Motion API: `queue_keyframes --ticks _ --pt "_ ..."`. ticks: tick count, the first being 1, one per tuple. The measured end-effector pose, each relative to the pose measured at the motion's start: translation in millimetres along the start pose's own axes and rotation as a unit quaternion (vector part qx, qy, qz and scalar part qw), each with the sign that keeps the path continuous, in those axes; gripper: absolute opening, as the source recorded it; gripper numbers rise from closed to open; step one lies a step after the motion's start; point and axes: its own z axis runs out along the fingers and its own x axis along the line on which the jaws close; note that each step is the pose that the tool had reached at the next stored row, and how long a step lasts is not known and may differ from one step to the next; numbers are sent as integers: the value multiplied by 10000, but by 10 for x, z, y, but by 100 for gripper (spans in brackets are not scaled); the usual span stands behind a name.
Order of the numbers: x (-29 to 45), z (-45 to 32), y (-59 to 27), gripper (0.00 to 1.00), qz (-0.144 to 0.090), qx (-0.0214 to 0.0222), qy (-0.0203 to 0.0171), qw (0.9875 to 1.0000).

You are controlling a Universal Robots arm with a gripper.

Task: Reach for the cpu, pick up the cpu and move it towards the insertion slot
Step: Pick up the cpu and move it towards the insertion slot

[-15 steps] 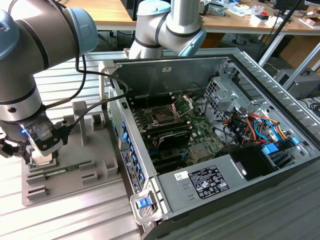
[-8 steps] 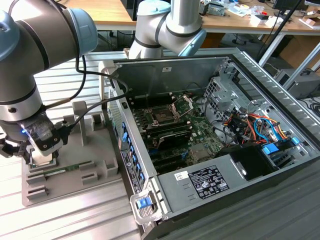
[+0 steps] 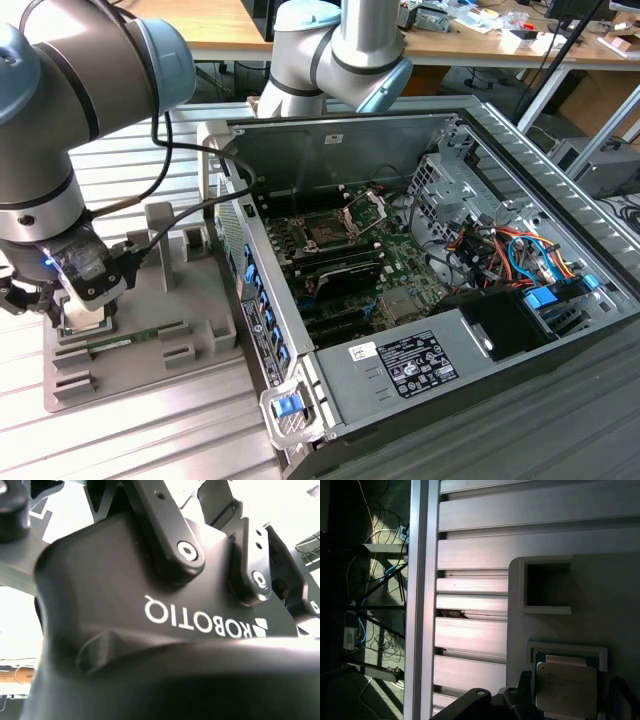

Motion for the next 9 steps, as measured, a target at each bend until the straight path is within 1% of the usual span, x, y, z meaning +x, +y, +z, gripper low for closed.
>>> queue_keyframes --ticks 2,9 --pt "16 7 2 66 1 0 1 10000" --pt "21 40 2 66 -8 0 1 10000"
